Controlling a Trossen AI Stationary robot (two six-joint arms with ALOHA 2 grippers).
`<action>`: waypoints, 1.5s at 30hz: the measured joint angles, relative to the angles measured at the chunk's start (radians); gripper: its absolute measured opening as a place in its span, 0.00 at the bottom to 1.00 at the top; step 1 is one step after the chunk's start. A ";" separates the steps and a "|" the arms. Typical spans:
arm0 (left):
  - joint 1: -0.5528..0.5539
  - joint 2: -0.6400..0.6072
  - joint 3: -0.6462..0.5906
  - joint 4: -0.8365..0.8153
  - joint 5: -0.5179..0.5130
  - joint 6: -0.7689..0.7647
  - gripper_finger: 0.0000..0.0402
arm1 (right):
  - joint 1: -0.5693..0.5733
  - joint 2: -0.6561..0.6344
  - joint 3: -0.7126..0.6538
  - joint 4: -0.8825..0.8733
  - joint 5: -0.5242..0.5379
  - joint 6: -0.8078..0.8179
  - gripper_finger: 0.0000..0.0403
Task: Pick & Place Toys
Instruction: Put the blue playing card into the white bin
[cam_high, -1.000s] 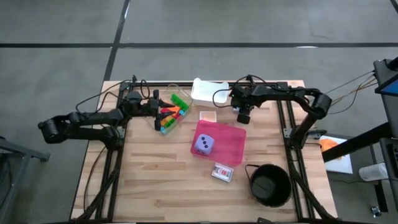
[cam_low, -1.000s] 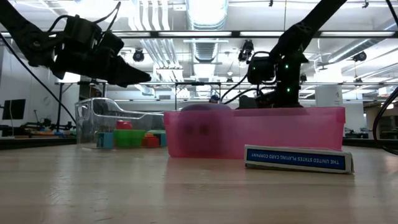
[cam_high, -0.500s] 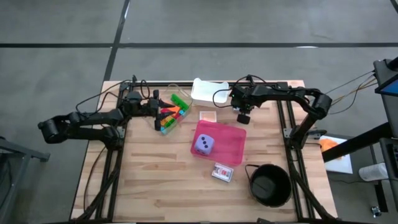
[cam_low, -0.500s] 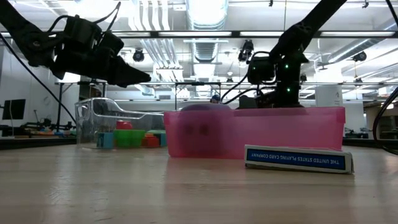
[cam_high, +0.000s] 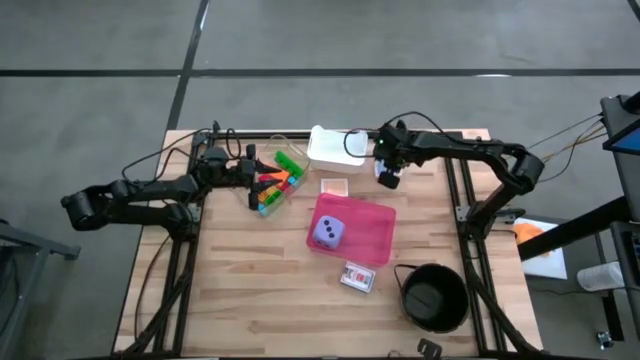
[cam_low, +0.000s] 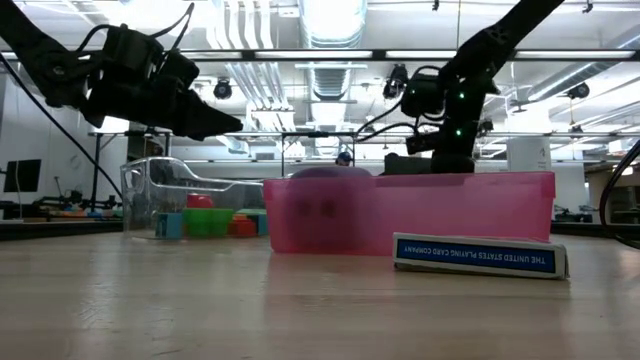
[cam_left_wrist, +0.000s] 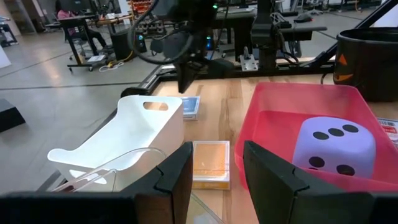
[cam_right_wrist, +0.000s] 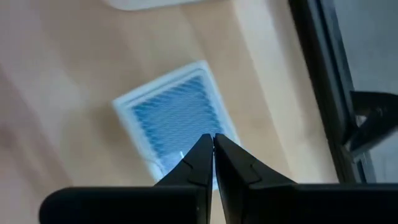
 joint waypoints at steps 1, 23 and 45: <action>0.000 0.000 0.000 0.000 0.000 0.000 0.35 | -0.016 0.007 0.005 0.003 0.001 0.000 0.04; 0.000 0.000 0.000 0.004 0.000 -0.001 0.35 | -0.169 0.061 0.048 -0.274 -0.109 0.115 0.04; 0.000 0.000 0.000 0.009 0.000 -0.008 0.35 | -0.169 0.116 0.051 -0.152 -0.163 0.088 0.04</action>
